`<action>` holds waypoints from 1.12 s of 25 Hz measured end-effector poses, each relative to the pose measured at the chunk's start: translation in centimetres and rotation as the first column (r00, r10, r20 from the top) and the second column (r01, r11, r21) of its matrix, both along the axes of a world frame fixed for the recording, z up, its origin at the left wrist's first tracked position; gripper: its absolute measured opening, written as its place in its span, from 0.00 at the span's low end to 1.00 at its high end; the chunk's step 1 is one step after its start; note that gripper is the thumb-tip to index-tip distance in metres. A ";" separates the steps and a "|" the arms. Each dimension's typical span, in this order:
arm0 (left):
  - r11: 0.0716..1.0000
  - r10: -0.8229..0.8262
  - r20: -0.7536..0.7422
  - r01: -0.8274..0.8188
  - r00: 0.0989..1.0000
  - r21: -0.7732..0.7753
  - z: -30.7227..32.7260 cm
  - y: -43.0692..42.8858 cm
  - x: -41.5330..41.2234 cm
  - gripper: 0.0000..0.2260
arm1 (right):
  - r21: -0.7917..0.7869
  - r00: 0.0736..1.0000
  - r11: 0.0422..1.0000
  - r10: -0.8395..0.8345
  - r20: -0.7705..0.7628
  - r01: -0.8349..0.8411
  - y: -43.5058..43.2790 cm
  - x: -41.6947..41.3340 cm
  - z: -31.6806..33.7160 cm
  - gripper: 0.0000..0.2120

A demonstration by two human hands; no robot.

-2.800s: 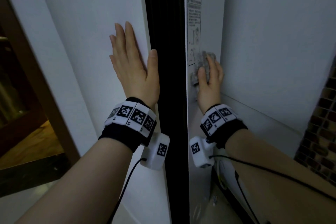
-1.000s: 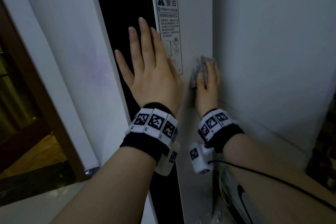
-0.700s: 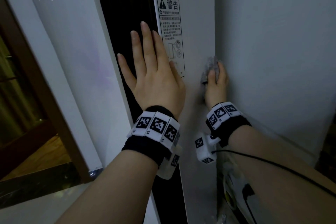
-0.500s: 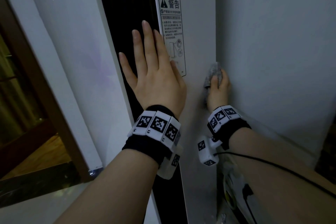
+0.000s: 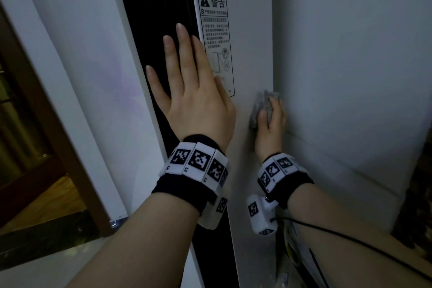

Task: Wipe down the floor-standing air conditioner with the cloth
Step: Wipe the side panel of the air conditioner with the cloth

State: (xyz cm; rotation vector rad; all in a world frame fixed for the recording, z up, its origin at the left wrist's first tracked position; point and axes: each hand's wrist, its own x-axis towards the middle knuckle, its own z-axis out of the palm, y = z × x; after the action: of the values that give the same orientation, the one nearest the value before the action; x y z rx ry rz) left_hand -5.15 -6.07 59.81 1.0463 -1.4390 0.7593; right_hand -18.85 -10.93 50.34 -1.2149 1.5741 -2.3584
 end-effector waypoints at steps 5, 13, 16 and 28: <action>1.000 0.005 0.011 -0.005 1.000 -0.001 0.1 0.1 0.1 0.27 | 0.083 0.985 0.996 0.000 0.173 -0.014 -0.5 -1.6 0.7 0.19; 1.000 0.000 0.010 0.000 1.000 0.000 0.0 0.2 0.2 0.27 | 0.017 0.988 0.999 0.039 0.152 -0.043 0.6 -0.1 -0.4 0.19; 1.000 -0.005 0.011 0.005 1.000 -0.002 0.0 0.2 0.1 0.26 | 0.035 0.978 0.998 0.045 0.202 -0.053 0.7 0.4 -0.1 0.18; 0.999 -0.052 0.019 0.052 0.998 -0.009 -0.1 0.2 0.4 0.27 | -0.095 0.997 0.993 0.068 -0.025 -0.070 2.6 3.5 -1.6 0.17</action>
State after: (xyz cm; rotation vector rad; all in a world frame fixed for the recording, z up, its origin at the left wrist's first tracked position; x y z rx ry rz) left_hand -4.79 -5.84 59.75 0.9931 -1.4720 0.7394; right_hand -15.39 -8.35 48.70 -1.2952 1.4156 -2.4109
